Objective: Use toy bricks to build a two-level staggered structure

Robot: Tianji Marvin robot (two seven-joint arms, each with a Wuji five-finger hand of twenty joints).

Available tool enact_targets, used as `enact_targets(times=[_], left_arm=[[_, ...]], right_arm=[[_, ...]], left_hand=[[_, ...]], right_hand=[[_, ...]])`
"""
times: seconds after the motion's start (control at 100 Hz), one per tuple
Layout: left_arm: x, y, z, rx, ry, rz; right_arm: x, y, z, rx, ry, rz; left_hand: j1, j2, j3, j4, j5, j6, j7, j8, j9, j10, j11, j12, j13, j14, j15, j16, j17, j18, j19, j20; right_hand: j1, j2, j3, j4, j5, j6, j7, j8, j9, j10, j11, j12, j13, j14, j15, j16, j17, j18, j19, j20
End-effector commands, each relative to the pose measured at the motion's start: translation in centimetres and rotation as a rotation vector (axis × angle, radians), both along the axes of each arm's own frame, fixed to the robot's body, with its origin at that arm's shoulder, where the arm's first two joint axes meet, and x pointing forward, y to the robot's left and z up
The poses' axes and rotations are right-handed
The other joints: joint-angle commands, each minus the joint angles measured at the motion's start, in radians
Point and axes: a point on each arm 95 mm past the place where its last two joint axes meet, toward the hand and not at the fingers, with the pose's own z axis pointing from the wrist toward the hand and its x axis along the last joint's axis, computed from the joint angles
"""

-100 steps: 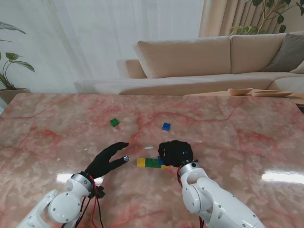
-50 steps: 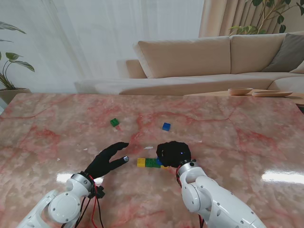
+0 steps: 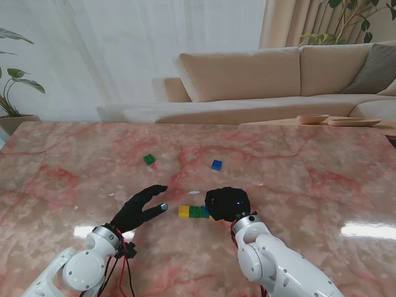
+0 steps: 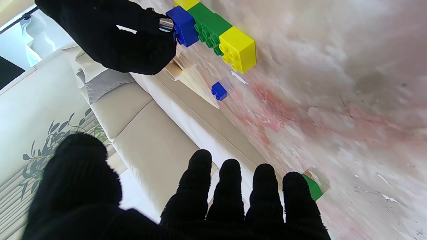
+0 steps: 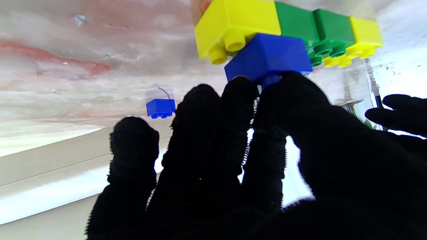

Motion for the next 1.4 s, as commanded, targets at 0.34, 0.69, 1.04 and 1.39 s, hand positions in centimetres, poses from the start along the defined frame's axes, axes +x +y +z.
enact_targets(times=[0.34,0.69,1.04,1.39], left_arm=[[-0.3,-0.1,-0.2,0.001,0.000,-0.003],[-0.3,-0.1,-0.2,0.003,-0.001,-0.002],[-0.3,-0.1,-0.1,0.003,-0.004,0.001],[-0.3,0.0,-0.1,0.004,-0.009,0.005]], right_arm=[[-0.3,-0.5,-2.8,-0.005,0.112,-0.022],[-0.5,-0.5,-3.0,-0.002,0.099,0.008],[-0.2,-0.4,-1.4,0.045,-0.031,0.013],[-0.8,-0.3,0.2,0.115,-0.080,0.002]], left_hand=[[0.039,0.032,0.002,-0.005,0.036,-0.019,0.022,0.010,-0.011,-0.025,-0.012,-0.005,0.011,-0.047,-0.035,-0.012,-0.003,-0.049,-0.035,0.007],[0.042,0.032,0.004,-0.007,0.035,-0.019,0.024,0.012,-0.010,-0.026,-0.012,-0.005,0.012,-0.048,-0.036,-0.012,-0.004,-0.047,-0.036,0.008],[0.042,0.033,0.006,-0.007,0.033,-0.020,0.023,0.012,-0.012,-0.025,-0.012,-0.005,0.011,-0.048,-0.035,-0.012,-0.002,-0.047,-0.033,0.010],[0.042,0.033,0.007,-0.007,0.033,-0.020,0.023,0.011,-0.011,-0.025,-0.012,-0.005,0.012,-0.048,-0.035,-0.012,-0.004,-0.046,-0.029,0.010]], right_hand=[[0.033,-0.043,0.042,-0.033,0.012,0.003,0.008,-0.040,0.036,0.032,-0.026,0.010,0.037,-0.007,0.016,0.020,0.013,-0.007,0.064,0.013],[0.023,-0.031,0.028,-0.037,-0.038,-0.003,-0.003,-0.061,-0.012,0.013,-0.047,0.023,-0.019,-0.014,-0.012,0.019,-0.034,-0.015,0.035,0.008],[-0.005,-0.006,0.009,-0.039,-0.142,0.019,-0.044,-0.058,-0.112,0.004,-0.063,0.020,-0.106,-0.030,-0.050,0.011,-0.096,-0.035,-0.026,0.001],[-0.017,0.010,-0.016,-0.041,-0.153,0.025,-0.042,-0.053,-0.133,0.001,-0.036,0.011,-0.118,-0.031,-0.049,0.011,-0.106,-0.037,-0.042,0.008]])
